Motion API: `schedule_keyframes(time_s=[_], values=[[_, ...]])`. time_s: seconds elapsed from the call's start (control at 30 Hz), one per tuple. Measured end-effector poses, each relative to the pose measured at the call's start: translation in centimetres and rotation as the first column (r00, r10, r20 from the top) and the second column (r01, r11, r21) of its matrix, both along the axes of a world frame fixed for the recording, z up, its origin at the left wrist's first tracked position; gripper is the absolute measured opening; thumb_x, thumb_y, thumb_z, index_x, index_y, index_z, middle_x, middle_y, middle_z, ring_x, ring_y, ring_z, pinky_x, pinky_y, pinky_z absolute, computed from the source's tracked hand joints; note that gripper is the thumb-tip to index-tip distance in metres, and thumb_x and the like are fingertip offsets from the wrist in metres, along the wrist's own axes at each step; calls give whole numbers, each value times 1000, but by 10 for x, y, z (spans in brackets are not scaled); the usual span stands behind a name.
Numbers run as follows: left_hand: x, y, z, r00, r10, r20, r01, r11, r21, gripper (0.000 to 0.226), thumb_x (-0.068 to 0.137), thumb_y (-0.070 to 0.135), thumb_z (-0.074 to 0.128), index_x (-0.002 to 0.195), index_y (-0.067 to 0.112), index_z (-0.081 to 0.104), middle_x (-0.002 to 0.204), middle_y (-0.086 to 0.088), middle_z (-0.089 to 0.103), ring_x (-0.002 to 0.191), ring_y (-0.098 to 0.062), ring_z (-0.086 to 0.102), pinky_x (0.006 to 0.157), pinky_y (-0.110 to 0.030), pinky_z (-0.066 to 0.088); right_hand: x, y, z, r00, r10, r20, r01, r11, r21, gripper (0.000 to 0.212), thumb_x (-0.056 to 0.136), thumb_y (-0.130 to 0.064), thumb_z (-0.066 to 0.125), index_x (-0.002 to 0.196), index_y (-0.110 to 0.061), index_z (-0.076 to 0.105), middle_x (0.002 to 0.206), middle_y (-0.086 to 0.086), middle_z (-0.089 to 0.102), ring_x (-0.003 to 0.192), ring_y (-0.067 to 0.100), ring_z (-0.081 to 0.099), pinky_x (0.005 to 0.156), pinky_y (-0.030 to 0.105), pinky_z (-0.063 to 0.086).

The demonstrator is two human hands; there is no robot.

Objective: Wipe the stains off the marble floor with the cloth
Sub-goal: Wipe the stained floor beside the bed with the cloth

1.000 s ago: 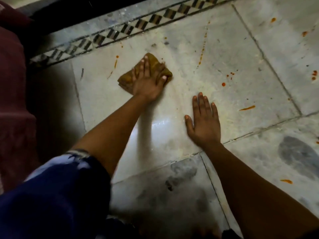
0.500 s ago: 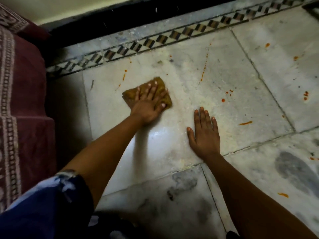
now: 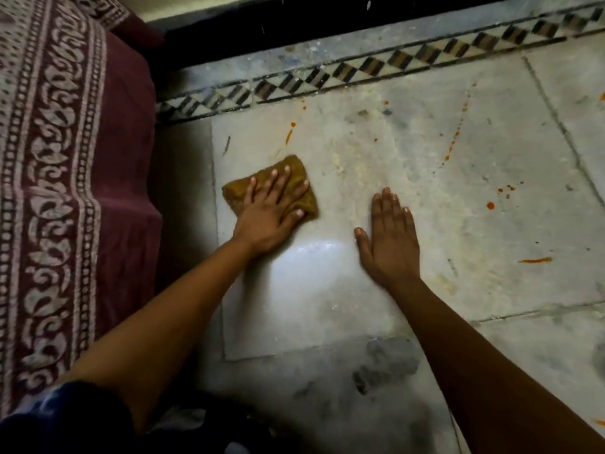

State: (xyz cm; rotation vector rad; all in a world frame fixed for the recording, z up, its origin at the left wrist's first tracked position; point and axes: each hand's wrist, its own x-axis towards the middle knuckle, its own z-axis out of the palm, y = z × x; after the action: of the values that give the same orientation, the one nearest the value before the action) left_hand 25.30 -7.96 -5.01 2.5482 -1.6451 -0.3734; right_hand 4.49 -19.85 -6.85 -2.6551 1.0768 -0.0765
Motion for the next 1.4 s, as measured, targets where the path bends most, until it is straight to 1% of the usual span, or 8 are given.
schedule_keyframes(time_s=[0.1, 0.3, 0.53, 0.77, 0.9, 1.03, 1.23, 1.4], values=[[16, 17, -2, 996, 88, 10, -88, 996, -13, 60, 88, 59, 15, 145, 42, 11, 159, -1, 2, 146, -21, -1, 113, -41, -8, 2, -2, -5, 1000, -12, -14, 12, 1000, -29, 71, 91, -46, 23, 149, -6, 15, 156, 14, 13, 144, 24, 12, 115, 32, 0], [74, -88, 2, 950, 312, 10, -312, 949, 34, 54, 97, 53, 19, 148, 38, 7, 158, -4, -10, 145, -25, -9, 113, -49, -10, 0, -3, -3, 1000, -14, -13, 14, 999, -47, 70, 91, -46, 24, 149, -8, 13, 157, 11, 12, 144, 21, 9, 115, 31, -1], [43, -56, -2, 1000, -17, 2, 17, 1000, -18, 60, 89, 59, 8, 146, 41, 5, 158, 1, -4, 145, -19, -6, 113, -43, -11, 0, -3, -4, 1000, -15, -1, 15, 999, -38, 70, 92, -45, 26, 148, -4, 19, 155, 14, 18, 143, 24, 17, 115, 33, 5], [95, -143, 4, 965, 261, 0, -260, 962, 82, 59, 97, 54, 17, 150, 31, 2, 158, 1, -10, 145, -21, -9, 114, -48, -7, 1, -1, -2, 1000, -23, 4, 24, 999, -34, 69, 92, -46, 24, 148, -5, 17, 156, 12, 16, 144, 23, 15, 116, 34, 5], [66, -169, 8, 994, 102, -33, -100, 993, 64, 55, 99, 49, 19, 149, 32, 4, 159, 1, -5, 146, -17, -7, 114, -45, -10, 0, -2, -3, 1000, -24, 6, 25, 999, -28, 69, 92, -45, 26, 148, -5, 19, 155, 13, 19, 143, 24, 17, 115, 35, 8], [51, -107, 2, 992, -125, -16, 125, 992, -23, 61, 92, 56, 13, 148, 35, 4, 159, 3, 0, 145, -16, 0, 113, -40, -9, 0, -2, -3, 999, -23, 27, 23, 1000, -15, 68, 92, -44, 29, 148, -5, 21, 155, 13, 19, 143, 24, 19, 115, 36, 9], [74, -157, 8, 992, 115, 44, -117, 991, 59, 77, 82, 71, 16, 149, 34, 2, 159, -3, -8, 145, -27, -6, 113, -53, -8, -1, 0, -3, 999, -20, 29, 20, 1000, -10, 69, 92, -45, 28, 147, -5, 22, 155, 13, 18, 144, 24, 17, 115, 37, 9], [18, -185, 9, 993, -109, 33, 104, 986, 132, 71, 87, 66, 17, 149, 34, 2, 158, -3, -11, 145, -25, -9, 112, -51, -10, -1, -2, 0, 999, -22, 34, 21, 999, 33, 69, 92, -45, 28, 147, -4, 24, 154, 14, 21, 143, 24, 20, 115, 36, 9]])
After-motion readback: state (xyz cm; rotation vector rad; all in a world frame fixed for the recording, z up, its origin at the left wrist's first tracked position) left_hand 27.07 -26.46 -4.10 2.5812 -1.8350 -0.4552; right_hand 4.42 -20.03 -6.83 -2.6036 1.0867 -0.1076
